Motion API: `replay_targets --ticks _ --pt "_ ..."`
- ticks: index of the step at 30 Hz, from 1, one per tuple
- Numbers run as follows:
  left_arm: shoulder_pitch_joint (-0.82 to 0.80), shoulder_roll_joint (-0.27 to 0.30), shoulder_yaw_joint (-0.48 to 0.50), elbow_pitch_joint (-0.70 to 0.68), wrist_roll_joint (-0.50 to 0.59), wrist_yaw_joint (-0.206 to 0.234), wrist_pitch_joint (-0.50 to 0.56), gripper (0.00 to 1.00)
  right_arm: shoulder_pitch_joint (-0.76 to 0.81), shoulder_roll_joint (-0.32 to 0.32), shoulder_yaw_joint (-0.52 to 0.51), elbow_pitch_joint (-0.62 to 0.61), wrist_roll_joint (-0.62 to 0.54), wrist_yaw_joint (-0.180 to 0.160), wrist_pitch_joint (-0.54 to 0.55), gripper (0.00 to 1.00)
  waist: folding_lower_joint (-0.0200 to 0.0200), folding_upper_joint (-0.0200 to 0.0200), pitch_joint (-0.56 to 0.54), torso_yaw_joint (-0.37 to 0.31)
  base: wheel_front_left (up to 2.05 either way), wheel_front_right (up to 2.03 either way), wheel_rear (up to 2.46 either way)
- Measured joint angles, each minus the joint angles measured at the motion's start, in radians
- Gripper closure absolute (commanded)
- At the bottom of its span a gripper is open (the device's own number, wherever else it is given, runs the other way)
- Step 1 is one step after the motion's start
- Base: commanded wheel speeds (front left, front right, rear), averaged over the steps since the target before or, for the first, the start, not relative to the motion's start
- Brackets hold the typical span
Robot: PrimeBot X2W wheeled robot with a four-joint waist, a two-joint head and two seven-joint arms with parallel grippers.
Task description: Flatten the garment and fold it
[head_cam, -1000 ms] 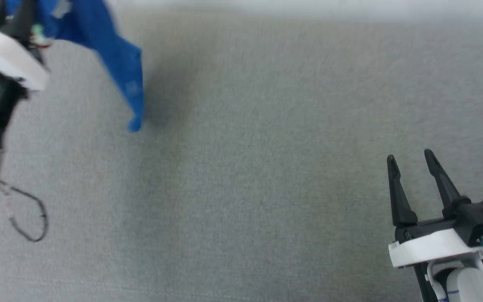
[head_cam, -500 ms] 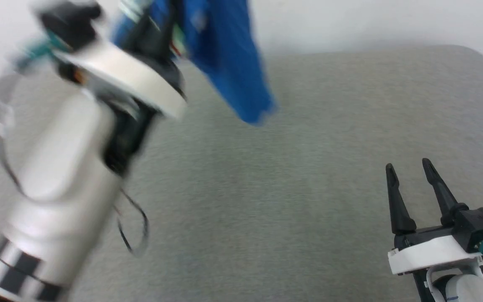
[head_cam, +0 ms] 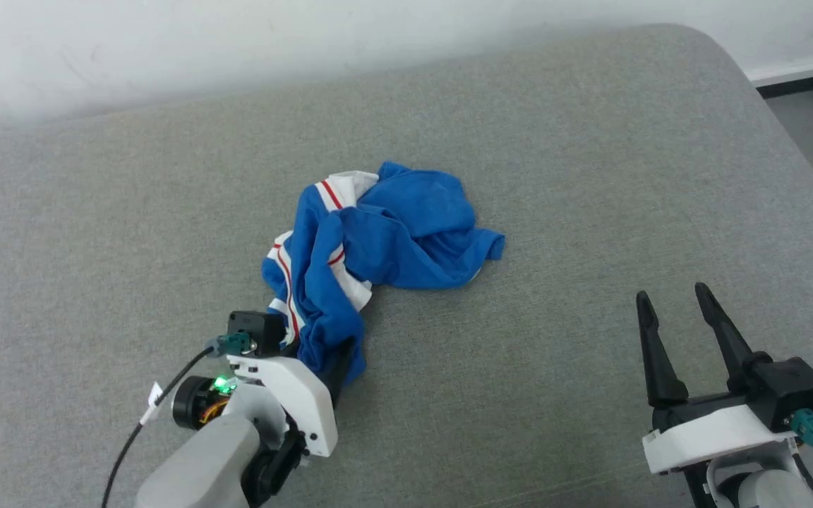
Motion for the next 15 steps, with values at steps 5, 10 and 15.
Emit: replay_targets --ticks 5,10,15 --pt "0.002 -0.007 0.002 0.004 0.017 -0.016 -0.096 0.00 0.001 0.000 0.000 0.027 -0.006 0.000 -0.002 0.00 0.0001 0.0000 -0.006 0.013 0.00 0.00 0.00" --pt "0.005 0.009 0.036 -0.071 0.052 -0.020 -0.184 0.00 0.018 -0.001 -0.005 0.045 -0.019 0.000 0.000 0.00 0.0000 0.0000 -0.044 0.040 0.00 0.00 0.00" --pt "0.057 0.059 0.133 -0.232 0.114 0.020 -0.202 0.00 0.044 -0.001 -0.017 0.047 -0.026 0.000 0.012 0.00 -0.0001 0.0000 -0.093 0.086 0.00 0.00 0.00"
